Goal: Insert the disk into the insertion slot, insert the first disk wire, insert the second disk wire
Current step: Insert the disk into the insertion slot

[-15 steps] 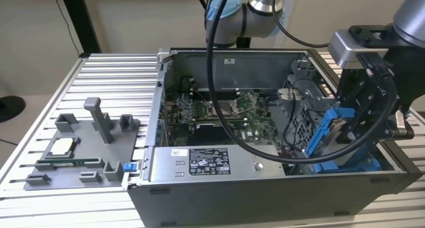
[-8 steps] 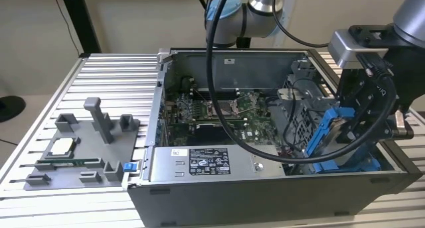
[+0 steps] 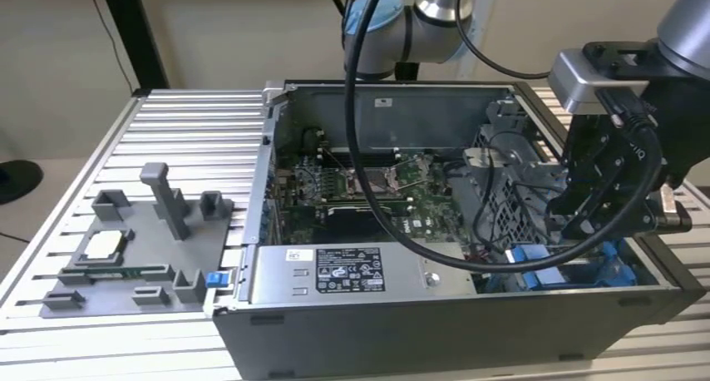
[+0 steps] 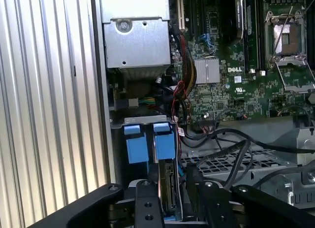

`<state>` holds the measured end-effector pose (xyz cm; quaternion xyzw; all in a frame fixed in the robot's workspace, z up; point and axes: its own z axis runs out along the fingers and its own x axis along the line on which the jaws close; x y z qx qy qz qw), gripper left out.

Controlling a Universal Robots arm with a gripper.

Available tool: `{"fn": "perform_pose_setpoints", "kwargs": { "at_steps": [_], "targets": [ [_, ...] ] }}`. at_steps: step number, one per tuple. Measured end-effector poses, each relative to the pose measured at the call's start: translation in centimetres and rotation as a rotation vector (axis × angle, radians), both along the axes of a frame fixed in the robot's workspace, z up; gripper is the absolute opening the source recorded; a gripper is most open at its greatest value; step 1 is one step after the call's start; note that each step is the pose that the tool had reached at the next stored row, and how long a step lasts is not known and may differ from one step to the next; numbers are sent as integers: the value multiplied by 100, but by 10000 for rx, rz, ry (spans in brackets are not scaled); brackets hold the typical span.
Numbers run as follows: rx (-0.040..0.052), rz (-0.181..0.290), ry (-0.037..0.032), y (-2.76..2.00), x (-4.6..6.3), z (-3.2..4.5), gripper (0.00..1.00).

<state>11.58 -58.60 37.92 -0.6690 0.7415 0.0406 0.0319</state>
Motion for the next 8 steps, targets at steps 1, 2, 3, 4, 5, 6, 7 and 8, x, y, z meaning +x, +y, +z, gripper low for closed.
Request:
{"fn": "perform_pose_setpoints", "kwargs": {
  "at_steps": [1,2,3,4,5,6,7,8],
  "targets": [
    [3,1,-1,-1,1,2,100],
    [16,0,-1,-1,1,10,100],
    [53,0,-1,-2,1,30,100],
    [77,-1,-1,-4,0,59,100],
    [91,0,-1,-6,1,94,100],
    [125,0,-1,-7,1,116,100],
    [160,0,-1,-7,1,128,100],
    [179,0,-1,-7,1,136,100]
  ]
}}
